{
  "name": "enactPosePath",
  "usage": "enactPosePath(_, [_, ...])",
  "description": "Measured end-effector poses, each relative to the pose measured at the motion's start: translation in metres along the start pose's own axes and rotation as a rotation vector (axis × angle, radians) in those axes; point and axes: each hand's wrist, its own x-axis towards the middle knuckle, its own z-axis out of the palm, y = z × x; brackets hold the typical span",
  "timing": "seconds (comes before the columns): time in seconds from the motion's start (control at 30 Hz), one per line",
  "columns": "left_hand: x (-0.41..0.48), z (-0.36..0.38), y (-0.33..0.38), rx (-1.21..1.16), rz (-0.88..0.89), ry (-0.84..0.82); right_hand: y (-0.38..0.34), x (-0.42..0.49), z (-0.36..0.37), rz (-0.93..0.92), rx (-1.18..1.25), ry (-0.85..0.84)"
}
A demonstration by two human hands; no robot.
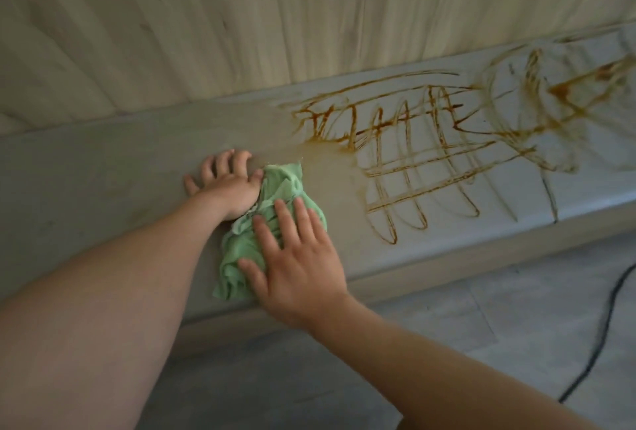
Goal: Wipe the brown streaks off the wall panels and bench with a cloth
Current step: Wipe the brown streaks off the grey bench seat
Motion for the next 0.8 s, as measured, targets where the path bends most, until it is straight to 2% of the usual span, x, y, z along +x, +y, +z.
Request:
enactPosePath(0.17, [-0.003, -0.008, 0.006, 0.04, -0.032, -0.041, 0.037, 0.004, -0.013, -0.109, -0.073, 0.048])
enactPosePath(0.43, [-0.001, -0.011, 0.011, 0.069, -0.064, -0.1, 0.159, 0.053, -0.058, 0.281, -0.121, -0.036])
enactPosePath(0.7, [0.008, -0.025, 0.001, 0.216, 0.065, -0.102, 0.143, 0.147, -0.052, 0.376, -0.146, -0.082])
enactPosePath(0.8, [0.007, -0.013, -0.003, 0.161, 0.081, -0.057, 0.122, 0.171, -0.044, 0.314, -0.142, -0.121])
